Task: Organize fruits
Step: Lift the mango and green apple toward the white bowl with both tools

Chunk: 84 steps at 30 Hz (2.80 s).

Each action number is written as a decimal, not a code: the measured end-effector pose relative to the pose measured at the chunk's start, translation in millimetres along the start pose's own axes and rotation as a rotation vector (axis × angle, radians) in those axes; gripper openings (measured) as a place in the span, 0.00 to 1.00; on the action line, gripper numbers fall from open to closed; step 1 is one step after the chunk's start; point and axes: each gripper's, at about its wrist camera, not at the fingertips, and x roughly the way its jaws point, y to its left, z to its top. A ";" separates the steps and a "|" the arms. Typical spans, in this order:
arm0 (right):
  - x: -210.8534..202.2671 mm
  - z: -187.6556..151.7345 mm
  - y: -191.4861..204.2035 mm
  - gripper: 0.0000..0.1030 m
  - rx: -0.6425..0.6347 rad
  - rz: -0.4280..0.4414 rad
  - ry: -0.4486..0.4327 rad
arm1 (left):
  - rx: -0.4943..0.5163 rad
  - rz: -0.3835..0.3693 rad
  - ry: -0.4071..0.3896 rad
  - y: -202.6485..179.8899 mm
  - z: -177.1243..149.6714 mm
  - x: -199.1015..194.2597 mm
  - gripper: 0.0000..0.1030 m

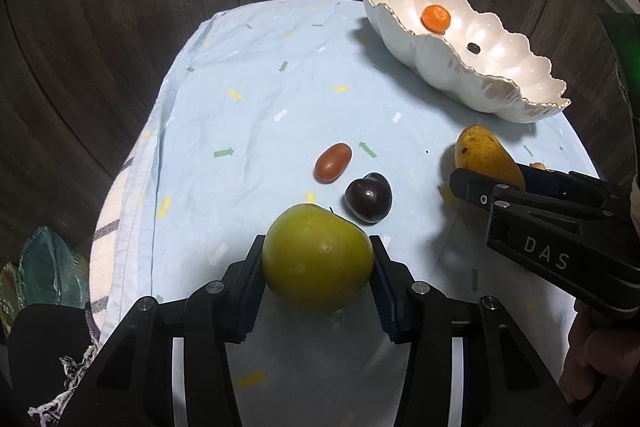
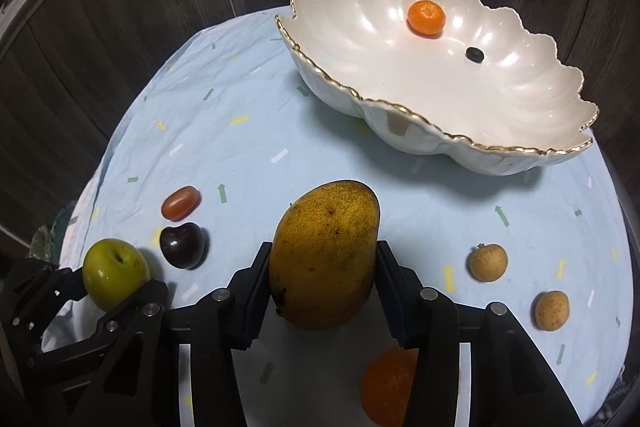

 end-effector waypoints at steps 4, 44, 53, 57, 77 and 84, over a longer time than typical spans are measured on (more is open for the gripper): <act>-9.8 0.6 -0.6 0.48 0.001 0.002 -0.014 | 0.005 0.004 -0.010 -1.9 0.2 -7.0 0.46; -90.0 17.8 -56.7 0.48 0.113 0.006 -0.164 | 0.086 -0.010 -0.142 -53.4 53.1 -67.4 0.46; -102.9 23.6 -70.8 0.48 0.132 -0.023 -0.209 | 0.108 -0.023 -0.162 -68.8 70.6 -72.9 0.46; -108.3 27.6 -78.8 0.48 0.134 -0.033 -0.223 | 0.111 -0.030 -0.173 -76.7 80.9 -73.9 0.46; -113.6 61.3 -121.4 0.48 0.176 -0.059 -0.273 | 0.158 -0.044 -0.212 -112.6 137.5 -64.1 0.46; -108.7 74.1 -136.0 0.48 0.190 -0.079 -0.283 | 0.161 -0.048 -0.225 -118.1 157.8 -57.4 0.46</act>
